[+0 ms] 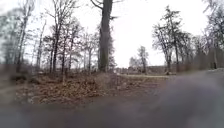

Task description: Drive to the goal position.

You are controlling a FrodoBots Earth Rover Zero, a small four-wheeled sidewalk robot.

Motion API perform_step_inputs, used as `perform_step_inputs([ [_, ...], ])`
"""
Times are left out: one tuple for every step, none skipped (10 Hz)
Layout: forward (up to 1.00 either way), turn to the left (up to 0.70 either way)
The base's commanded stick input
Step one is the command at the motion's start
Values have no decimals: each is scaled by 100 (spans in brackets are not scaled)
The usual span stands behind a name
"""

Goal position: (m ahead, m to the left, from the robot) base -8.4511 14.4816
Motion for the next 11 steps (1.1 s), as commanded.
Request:
perform_step_inputs([
  [0,100],
  [0,100],
  [0,100],
  [0,100],
  [0,100],
  [0,100],
  [0,100],
  [0,100],
  [0,100],
  [0,100],
  [0,100],
])
